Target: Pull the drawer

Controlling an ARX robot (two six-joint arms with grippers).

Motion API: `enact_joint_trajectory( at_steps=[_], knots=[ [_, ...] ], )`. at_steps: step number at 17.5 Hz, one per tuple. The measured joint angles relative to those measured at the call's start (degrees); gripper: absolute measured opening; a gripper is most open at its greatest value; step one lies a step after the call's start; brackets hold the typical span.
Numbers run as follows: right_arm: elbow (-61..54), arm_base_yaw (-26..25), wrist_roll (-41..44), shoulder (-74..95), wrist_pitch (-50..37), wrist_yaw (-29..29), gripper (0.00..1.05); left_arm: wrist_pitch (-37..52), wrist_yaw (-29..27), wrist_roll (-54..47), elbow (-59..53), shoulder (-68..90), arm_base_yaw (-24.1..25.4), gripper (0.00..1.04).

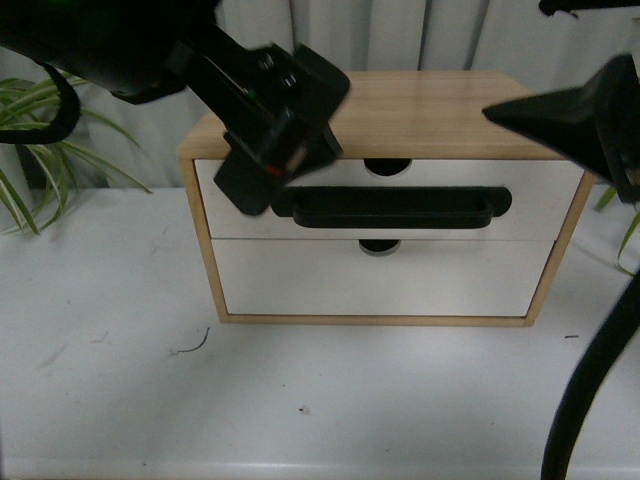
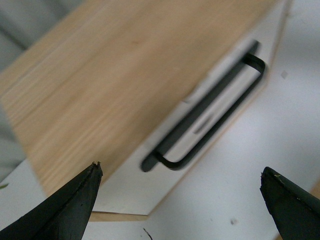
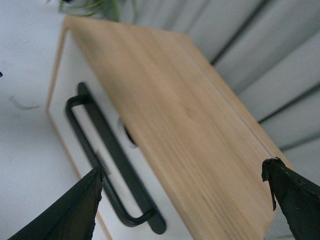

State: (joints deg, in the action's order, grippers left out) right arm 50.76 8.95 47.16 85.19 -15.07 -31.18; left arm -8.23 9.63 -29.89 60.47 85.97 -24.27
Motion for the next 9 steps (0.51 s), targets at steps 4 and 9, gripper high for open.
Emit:
enact_joint_trajectory(
  at_steps=[4,9],
  knots=[
    [6.82,0.39,25.73,4.52,19.67,-2.95,0.98,-14.8,0.02,-14.21,9.25,9.07,-5.09,0.98],
    [10.27,0.37,44.28,10.69,26.67,0.2,0.98,-16.74,-1.75,-18.88,14.99,16.37,-5.7,0.98]
  ],
)
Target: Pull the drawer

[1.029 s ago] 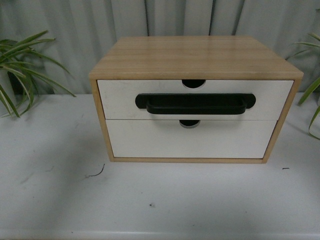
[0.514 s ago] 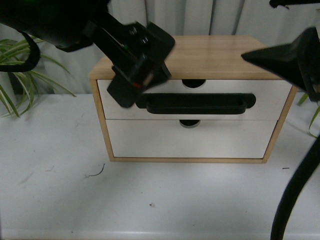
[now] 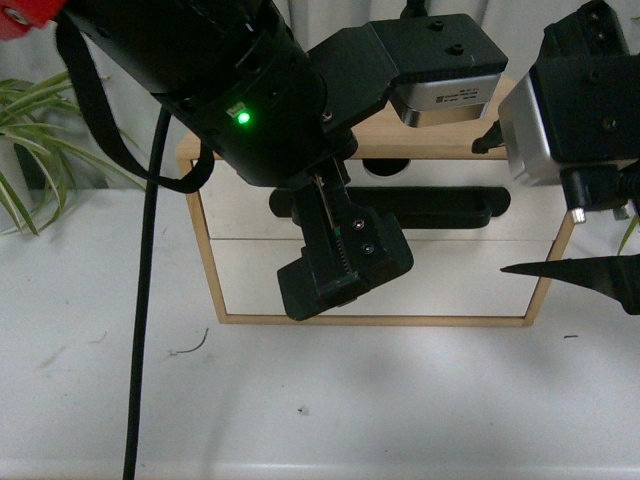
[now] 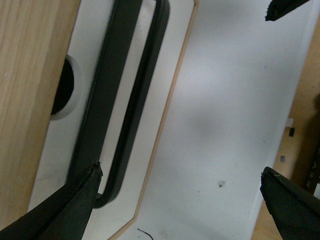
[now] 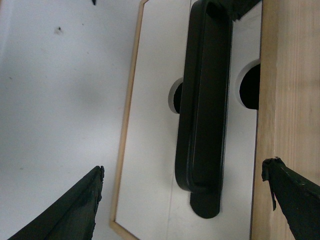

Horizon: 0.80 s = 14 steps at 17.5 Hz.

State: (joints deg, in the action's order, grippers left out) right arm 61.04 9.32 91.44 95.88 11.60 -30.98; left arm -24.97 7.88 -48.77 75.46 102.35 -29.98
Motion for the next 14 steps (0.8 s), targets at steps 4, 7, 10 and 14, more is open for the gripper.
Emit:
enact_joint_trajectory(
  at_steps=[4,7,10,14],
  knots=[
    [1.55,0.07,4.74,2.86,0.0,0.74,0.98,0.13,0.52,-0.66,2.67,2.47,0.09,0.98],
    [1.81,0.07,6.14,4.81,-0.55,0.72,0.98,0.2,0.92,-0.85,3.06,3.63,0.42,0.98],
    [2.01,0.35,6.16,8.0,-1.22,0.74,0.98,1.42,0.92,-1.03,3.23,5.77,0.46,0.98],
    [2.6,0.5,6.14,8.59,-1.36,0.7,0.98,2.27,1.01,-1.03,3.96,7.26,0.72,0.98]
  ],
)
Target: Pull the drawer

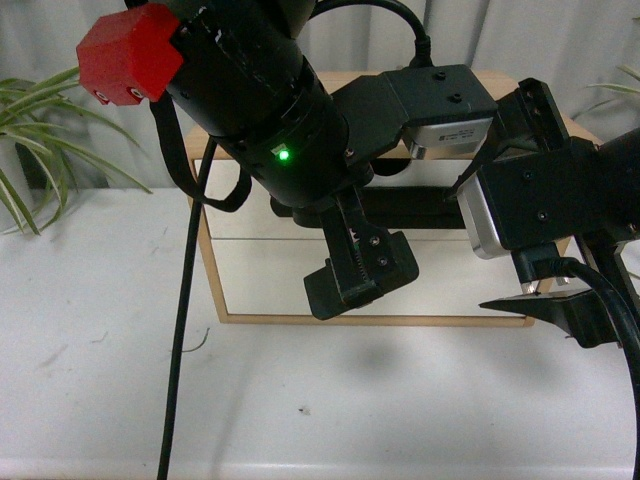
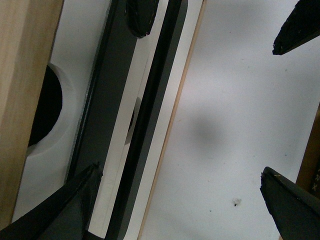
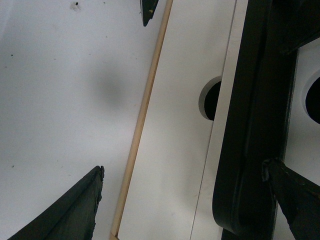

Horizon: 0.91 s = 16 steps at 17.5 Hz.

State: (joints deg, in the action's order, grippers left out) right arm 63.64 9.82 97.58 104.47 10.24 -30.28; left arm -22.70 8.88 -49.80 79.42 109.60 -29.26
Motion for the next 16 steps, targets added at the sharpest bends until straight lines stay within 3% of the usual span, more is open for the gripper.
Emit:
enact_joint_trajectory(
  at_steps=[16],
  knots=[
    [0.39,0.98,-0.44,6.51,-4.81,-0.39,0.98,2.64,2.6,-0.42,0.61,5.49,0.55,0.98]
  ],
)
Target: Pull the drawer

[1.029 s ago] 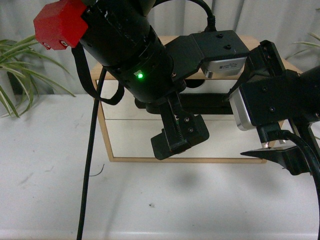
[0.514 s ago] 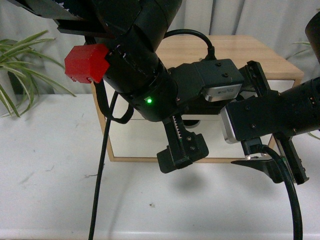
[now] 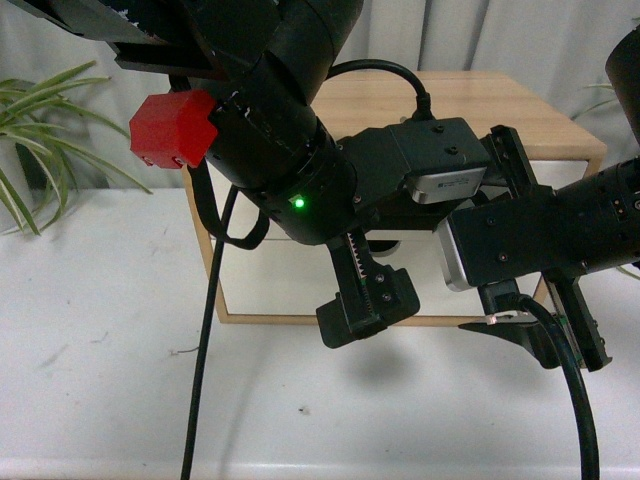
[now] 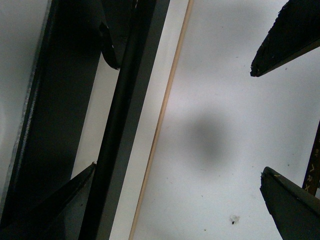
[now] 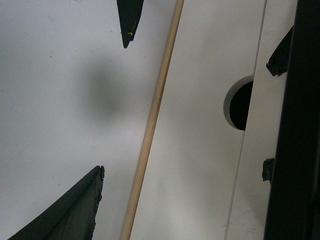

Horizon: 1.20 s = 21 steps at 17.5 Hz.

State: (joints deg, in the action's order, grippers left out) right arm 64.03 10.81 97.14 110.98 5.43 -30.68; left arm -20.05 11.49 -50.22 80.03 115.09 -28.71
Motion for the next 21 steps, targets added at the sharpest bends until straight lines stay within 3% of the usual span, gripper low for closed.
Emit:
enact_joint_trajectory(
  at_steps=[11,21],
  knots=[
    [-4.68,0.57,-0.28,-3.69,0.66,1.49,0.98,-0.87,1.9,-1.46,-3.76,-2.05,-0.61,0.98],
    [-15.56,5.03,-3.13,-13.07,-0.11,5.81,0.98,1.73,3.45,-0.7,-15.21,-10.36,-2.51,0.98]
  ],
)
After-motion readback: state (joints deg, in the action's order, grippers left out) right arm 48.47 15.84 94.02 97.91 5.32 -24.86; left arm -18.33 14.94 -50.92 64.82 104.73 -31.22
